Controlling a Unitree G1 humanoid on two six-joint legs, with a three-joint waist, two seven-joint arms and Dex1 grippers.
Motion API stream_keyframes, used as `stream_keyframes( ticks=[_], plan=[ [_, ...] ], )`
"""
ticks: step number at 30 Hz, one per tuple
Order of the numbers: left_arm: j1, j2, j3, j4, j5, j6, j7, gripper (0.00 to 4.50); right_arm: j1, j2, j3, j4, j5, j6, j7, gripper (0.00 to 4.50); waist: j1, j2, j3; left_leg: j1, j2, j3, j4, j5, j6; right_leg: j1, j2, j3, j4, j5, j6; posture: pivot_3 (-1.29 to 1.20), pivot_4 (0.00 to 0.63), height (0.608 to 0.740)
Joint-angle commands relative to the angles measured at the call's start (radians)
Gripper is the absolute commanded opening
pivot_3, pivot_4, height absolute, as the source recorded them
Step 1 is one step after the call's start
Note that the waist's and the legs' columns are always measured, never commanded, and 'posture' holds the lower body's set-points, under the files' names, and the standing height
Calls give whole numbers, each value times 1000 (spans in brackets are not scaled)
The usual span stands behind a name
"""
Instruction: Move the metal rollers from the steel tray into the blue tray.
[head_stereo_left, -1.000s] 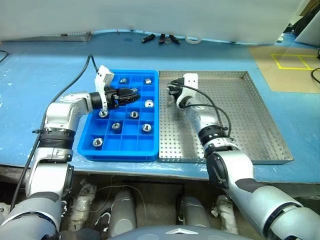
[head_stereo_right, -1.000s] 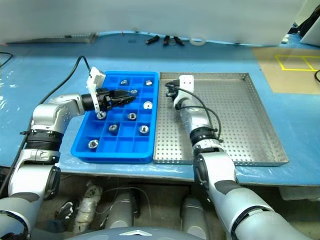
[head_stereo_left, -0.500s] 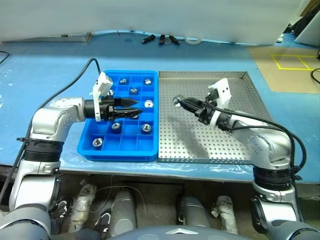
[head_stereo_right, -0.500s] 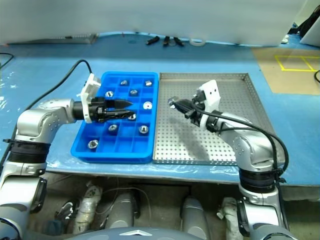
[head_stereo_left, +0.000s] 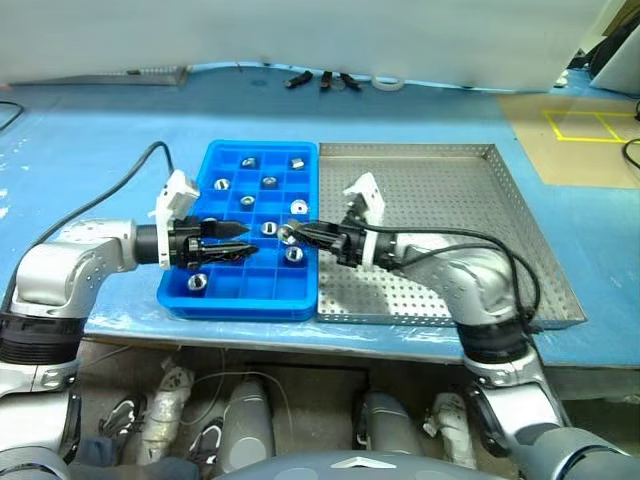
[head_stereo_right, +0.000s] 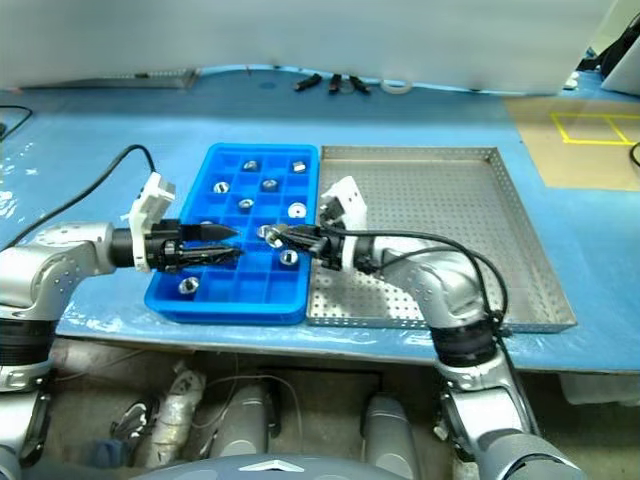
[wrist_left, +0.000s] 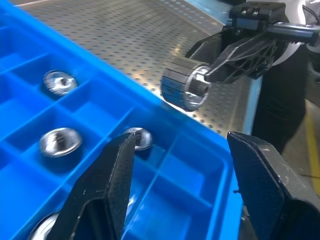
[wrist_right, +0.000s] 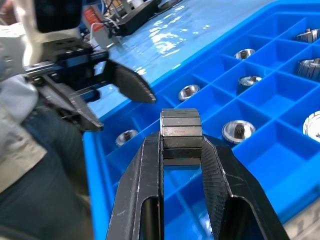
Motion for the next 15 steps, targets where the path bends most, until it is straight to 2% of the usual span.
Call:
stream_keyframes(
  ticks=[1, 6, 15],
  plan=[
    [18, 33, 87, -18, -18, -5, 40, 3063, -48, 32, 34, 76, -52, -86, 16, 674, 5, 0, 0, -2, 0, 0, 0, 0, 0, -2, 0, 0, 0, 0, 0, 24, 150, 740],
    [94, 53, 148, -81, -49, 12, 75, 3063, -58, 22, 80, 94, -43, -57, 94, 674, 27, 0, 0, -5, -1, -2, 0, -1, 1, -3, 0, -3, -1, 1, 1, 79, 150, 740],
    [163, 61, 186, -145, -98, 36, 121, 3063, -27, 31, 36, 33, 136, 174, 162, 674, 39, -1, 0, -4, -1, -3, 0, 1, -1, -1, 0, -3, 0, 0, 0, 112, 150, 740]
  ],
)
